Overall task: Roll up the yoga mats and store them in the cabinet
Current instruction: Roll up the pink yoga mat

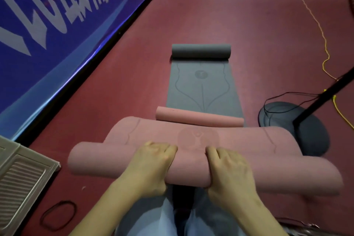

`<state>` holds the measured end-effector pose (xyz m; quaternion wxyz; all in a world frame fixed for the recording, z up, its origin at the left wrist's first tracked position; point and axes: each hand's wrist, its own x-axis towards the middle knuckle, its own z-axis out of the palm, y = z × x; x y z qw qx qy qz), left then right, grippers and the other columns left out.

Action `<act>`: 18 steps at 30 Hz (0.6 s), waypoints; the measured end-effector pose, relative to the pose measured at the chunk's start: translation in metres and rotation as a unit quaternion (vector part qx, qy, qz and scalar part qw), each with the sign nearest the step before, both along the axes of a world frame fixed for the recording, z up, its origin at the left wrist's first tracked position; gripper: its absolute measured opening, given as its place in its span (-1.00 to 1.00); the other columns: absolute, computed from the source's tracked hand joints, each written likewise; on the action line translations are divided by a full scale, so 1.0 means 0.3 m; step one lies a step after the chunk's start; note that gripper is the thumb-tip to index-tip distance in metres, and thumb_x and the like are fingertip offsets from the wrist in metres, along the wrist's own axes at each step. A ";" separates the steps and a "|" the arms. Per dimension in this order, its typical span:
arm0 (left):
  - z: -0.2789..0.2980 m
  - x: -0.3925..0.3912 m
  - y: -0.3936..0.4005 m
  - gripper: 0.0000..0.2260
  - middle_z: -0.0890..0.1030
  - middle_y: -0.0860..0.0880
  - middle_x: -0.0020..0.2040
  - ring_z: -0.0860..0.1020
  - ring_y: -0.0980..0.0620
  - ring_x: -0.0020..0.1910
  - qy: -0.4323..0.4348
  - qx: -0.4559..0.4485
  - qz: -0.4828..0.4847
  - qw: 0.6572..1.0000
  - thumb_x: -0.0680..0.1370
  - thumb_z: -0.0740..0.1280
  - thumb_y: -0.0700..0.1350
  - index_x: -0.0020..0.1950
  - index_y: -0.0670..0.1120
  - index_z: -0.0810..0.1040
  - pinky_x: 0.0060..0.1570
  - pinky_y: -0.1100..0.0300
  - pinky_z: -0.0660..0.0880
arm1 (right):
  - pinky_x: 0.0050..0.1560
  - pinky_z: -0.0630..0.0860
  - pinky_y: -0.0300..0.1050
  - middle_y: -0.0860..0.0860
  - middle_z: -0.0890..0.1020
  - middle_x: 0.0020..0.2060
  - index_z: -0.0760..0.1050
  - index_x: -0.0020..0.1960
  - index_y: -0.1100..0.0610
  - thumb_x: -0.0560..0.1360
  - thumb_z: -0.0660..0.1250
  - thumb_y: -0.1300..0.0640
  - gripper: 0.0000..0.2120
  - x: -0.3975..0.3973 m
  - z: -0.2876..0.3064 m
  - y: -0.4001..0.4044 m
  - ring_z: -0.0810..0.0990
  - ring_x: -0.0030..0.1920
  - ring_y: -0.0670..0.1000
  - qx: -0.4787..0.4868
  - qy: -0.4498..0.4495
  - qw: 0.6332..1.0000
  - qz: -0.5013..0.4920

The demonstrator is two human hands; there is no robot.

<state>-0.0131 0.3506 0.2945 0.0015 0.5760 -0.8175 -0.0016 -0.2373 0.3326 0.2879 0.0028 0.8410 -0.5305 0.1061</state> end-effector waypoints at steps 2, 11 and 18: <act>-0.027 -0.004 0.043 -0.50 0.57 0.11 -0.22 0.60 -0.01 -0.26 0.010 -0.002 -0.006 1.000 0.00 0.39 -0.05 -0.06 0.04 0.51 -0.23 0.15 0.46 | -0.29 0.54 -0.01 0.03 0.57 -0.29 0.59 -0.04 0.11 -0.17 0.47 0.08 -0.33 -0.017 -0.014 0.052 0.57 -0.31 0.18 0.006 -0.015 1.000 -0.001; 0.124 -0.022 -0.088 -0.43 0.64 0.02 0.02 0.61 -0.10 -0.04 -0.055 0.190 0.023 0.980 0.17 0.55 0.13 0.11 0.05 0.48 -0.16 0.08 0.48 | -0.14 0.52 0.03 0.02 0.60 -0.16 0.55 0.04 0.10 -0.06 0.44 -0.07 -0.33 -0.022 -0.009 -0.035 0.59 -0.17 0.18 0.025 0.027 0.999 0.016; 0.040 -0.004 -0.084 -0.19 0.62 0.06 0.13 0.61 -0.07 0.09 -0.020 0.081 0.077 0.994 0.12 0.52 0.29 0.29 0.03 0.42 0.00 0.06 0.46 | -0.15 0.41 -0.11 -0.05 0.66 0.07 0.45 0.17 -0.05 0.03 0.56 -0.30 -0.22 0.041 0.156 -0.250 0.65 0.04 0.10 0.219 0.125 0.963 0.095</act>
